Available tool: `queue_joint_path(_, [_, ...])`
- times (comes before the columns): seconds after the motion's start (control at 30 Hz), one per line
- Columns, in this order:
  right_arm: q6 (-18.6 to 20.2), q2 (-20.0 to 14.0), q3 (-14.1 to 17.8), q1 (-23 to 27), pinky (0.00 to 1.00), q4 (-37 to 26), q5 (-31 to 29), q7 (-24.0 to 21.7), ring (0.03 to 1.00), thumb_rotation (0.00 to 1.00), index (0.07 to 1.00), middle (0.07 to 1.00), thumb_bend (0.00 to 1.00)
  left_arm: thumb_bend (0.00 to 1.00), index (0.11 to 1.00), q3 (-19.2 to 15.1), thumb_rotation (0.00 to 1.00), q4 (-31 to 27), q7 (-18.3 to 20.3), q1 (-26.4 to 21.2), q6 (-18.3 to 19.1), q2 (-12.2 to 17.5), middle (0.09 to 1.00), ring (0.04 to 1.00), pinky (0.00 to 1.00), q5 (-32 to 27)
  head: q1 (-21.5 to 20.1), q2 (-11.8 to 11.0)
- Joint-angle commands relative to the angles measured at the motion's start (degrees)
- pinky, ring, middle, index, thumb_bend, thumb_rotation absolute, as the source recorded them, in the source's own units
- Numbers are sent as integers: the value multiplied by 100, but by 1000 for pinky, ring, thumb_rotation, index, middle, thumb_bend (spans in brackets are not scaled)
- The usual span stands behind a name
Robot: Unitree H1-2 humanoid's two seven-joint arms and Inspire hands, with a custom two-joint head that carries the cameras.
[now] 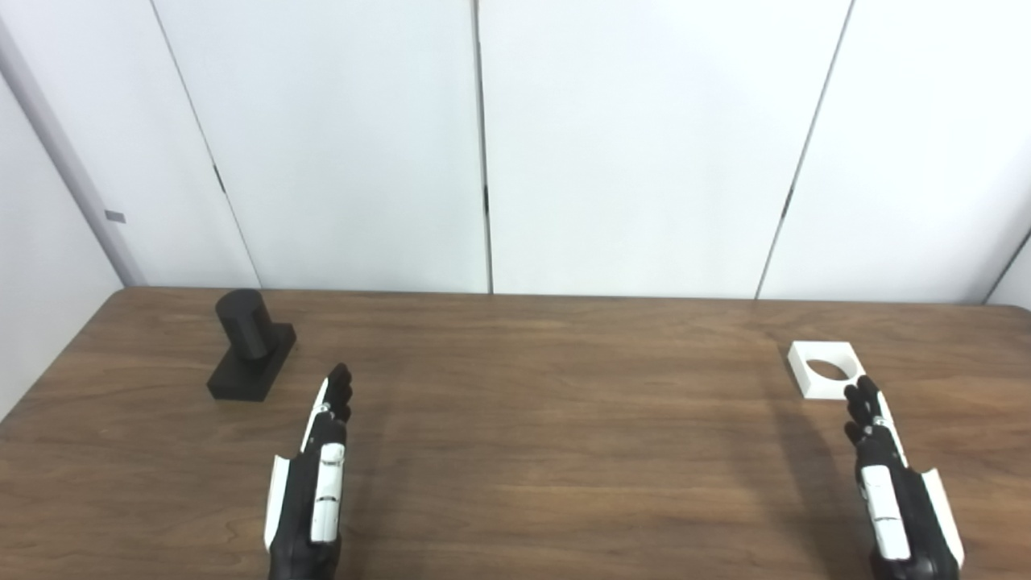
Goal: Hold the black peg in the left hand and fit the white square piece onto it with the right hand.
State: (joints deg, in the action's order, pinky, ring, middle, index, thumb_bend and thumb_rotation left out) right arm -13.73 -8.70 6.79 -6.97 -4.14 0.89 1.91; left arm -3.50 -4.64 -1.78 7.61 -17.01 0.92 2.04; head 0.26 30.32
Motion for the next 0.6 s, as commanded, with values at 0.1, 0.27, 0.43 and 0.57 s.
queue_joint_path(0.1, [-107,184,-75,-218,1000,513,-30,6,1000,1000,997,980,495,453,972,-3,1000,232,-33,124,55,4,981,990,1000,13,11,21])
queue_joint_path(0.27, [-13,170,-68,-252,1000,432,-151,-61,1000,1000,1000,990,505,442,983,18,1000,158,-8,145,179,-12,993,998,1000,-23,156,31])
queue_joint_path(0.43, [-87,88,-21,-288,1000,412,-173,-106,1000,1000,1000,996,480,474,984,71,1000,87,-21,183,355,-89,992,999,1000,13,544,73])
queue_joint_path(0.57, [-152,1,38,-274,1000,447,-263,-153,1000,1000,1000,996,516,501,982,160,1000,-34,-66,221,470,-194,989,993,1000,159,855,75])
